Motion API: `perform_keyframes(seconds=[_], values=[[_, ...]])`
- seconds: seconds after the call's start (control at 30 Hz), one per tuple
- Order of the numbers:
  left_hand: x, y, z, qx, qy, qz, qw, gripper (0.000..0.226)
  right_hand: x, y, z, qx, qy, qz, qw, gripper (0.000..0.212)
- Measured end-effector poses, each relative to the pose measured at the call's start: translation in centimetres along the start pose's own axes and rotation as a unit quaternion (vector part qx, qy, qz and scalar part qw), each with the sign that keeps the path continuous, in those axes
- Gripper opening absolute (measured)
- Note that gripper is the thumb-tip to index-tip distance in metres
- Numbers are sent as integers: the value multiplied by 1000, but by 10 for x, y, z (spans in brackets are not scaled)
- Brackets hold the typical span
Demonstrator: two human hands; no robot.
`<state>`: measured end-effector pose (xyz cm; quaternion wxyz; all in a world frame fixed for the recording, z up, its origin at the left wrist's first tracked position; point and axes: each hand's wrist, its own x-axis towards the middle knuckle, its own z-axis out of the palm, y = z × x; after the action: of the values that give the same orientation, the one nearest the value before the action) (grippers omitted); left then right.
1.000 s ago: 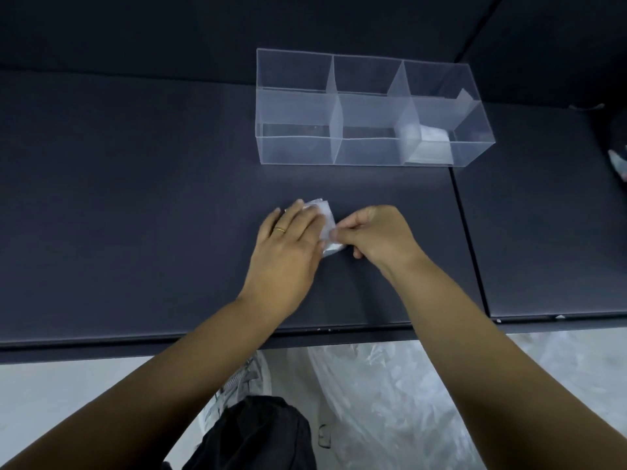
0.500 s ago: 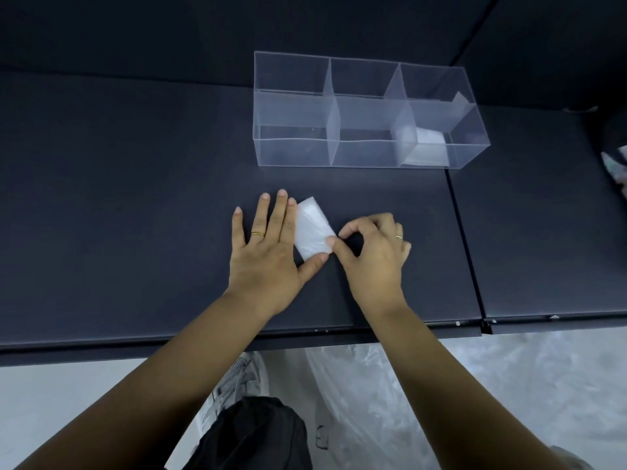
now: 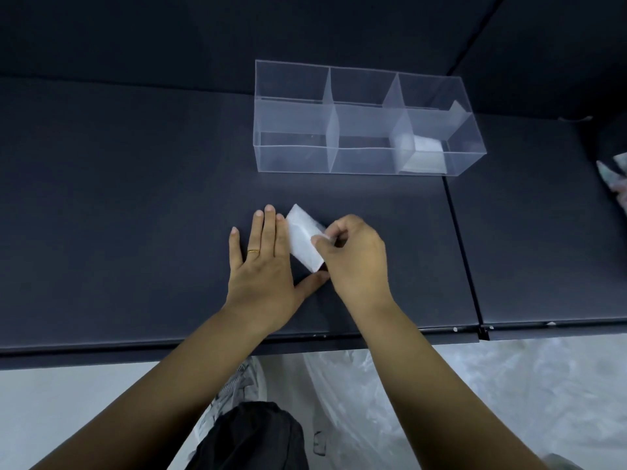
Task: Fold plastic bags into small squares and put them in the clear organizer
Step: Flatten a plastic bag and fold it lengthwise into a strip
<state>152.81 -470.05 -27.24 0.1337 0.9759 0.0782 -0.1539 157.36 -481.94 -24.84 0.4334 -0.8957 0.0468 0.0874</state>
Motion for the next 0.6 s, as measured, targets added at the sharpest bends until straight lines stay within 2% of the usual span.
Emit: perform_keyframes(seconds=[0.1, 0.2, 0.27, 0.33, 0.4, 0.5, 0.57, 0.6], values=[[-6, -9, -16, -169, -44, 2, 985, 121, -2, -5, -18, 76, -56, -7, 996, 25], [-5, -18, -39, -411, -99, 21, 906, 124, -7, -8, -49, 85, -146, -73, 983, 29], [-1, -17, -48, -500, -156, 55, 850, 123, -10, -11, -67, 71, -193, -107, 973, 29], [3, -11, -51, -549, -201, 79, 807, 108, -13, -12, -82, 69, -213, -123, 967, 31], [5, 0, -51, -586, -205, 83, 779, 76, -15, -12, -92, 74, -218, -120, 966, 32], [7, 15, -48, -631, -165, 69, 755, 39, -15, -5, -102, 104, -196, -61, 973, 29], [10, 22, -46, -648, -128, 58, 749, 26, -14, 2, -106, 108, -191, -12, 976, 9], [12, 25, -46, -653, -110, 54, 748, 20, -13, 5, -108, 102, -189, 0, 977, 6]])
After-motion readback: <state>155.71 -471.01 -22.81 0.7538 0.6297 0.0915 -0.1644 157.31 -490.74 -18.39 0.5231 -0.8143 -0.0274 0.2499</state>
